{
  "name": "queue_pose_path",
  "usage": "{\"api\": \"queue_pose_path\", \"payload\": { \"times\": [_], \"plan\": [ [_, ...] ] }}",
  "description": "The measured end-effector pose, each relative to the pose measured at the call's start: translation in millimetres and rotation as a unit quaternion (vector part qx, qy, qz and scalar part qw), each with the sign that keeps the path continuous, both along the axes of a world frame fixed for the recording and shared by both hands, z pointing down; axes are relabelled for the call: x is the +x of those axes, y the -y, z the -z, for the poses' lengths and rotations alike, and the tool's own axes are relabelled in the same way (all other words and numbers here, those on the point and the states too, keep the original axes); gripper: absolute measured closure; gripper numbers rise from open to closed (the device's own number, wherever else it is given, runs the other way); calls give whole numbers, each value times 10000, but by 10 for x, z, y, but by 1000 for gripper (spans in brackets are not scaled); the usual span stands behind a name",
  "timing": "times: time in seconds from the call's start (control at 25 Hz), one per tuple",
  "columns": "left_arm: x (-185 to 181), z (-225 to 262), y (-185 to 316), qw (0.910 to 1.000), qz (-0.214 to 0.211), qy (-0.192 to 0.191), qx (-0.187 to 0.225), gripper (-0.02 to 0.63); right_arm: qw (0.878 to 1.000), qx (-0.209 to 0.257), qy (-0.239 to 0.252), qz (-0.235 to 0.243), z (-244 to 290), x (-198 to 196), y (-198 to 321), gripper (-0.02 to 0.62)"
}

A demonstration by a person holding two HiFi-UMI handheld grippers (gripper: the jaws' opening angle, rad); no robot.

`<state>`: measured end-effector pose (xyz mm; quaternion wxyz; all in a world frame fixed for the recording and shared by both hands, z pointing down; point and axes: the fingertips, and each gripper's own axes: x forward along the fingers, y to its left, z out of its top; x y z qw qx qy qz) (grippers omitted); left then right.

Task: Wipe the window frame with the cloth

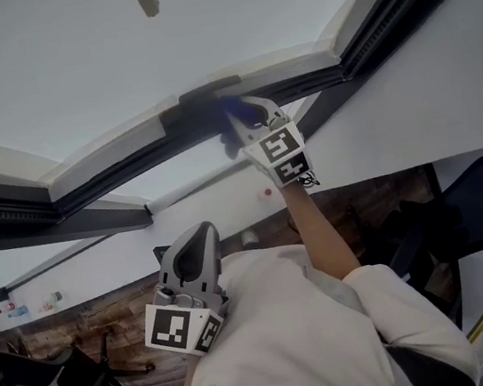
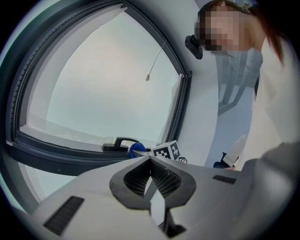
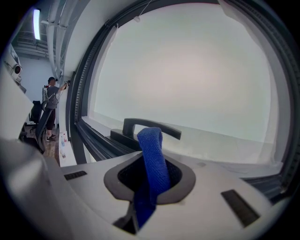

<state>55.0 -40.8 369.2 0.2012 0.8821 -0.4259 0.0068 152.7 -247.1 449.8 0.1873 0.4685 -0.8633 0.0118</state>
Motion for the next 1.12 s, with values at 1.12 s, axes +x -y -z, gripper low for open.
{"api": "queue_pose_path", "payload": {
  "times": [1.12],
  "plan": [
    [13,20,5,10000,73,14,42,597,9979,25,82,-648,-16,638,95,546]
  ]
}}
